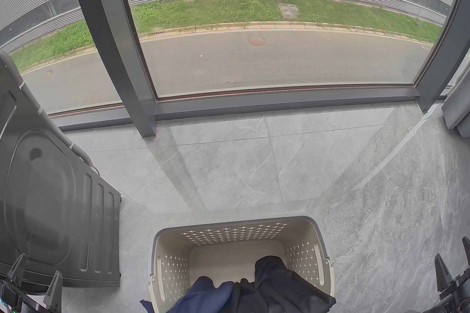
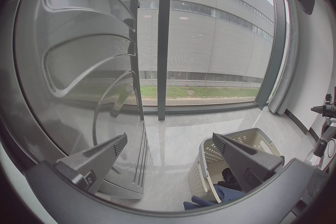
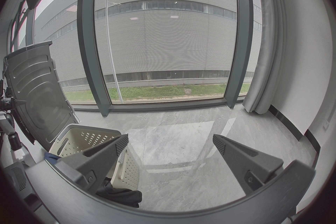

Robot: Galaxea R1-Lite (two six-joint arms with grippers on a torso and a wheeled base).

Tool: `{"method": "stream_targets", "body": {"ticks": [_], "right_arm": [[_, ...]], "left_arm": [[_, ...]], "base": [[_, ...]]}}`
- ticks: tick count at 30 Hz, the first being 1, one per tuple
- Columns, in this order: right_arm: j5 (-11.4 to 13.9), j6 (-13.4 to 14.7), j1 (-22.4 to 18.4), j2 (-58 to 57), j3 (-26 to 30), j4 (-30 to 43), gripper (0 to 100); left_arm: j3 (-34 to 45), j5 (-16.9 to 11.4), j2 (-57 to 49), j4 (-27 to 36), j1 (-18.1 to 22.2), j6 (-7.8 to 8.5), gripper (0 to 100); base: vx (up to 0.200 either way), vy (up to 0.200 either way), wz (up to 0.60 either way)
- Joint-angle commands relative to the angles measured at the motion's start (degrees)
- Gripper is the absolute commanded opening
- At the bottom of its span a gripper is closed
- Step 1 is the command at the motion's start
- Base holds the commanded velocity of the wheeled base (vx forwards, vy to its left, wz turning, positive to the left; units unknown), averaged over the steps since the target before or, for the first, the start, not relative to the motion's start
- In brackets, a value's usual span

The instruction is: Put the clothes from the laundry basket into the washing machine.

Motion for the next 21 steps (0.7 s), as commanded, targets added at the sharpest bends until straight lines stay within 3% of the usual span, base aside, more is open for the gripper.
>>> {"method": "stream_targets", "body": {"ticks": [1,12,17,21], "right_arm": [[0.0,-0.04,0.0,-0.93,1.01,-0.01,100],[0.0,-0.04,0.0,-0.93,1.01,-0.01,100],[0.0,-0.04,0.0,-0.93,1.01,-0.01,100],[0.0,-0.04,0.0,-0.93,1.01,-0.01,100]], "left_arm": [[1.01,0.02,-0.77,-0.01,0.06,-0.02,100],[1.01,0.02,-0.77,-0.01,0.06,-0.02,100],[1.01,0.02,-0.77,-0.01,0.06,-0.02,100],[0.92,0.02,-0.77,-0.01,-0.02,-0.02,100]], "base": [[0.0,0.0,0.0],[0.0,0.0,0.0],[0.2,0.0,0.0],[0.0,0.0,0.0]]}}
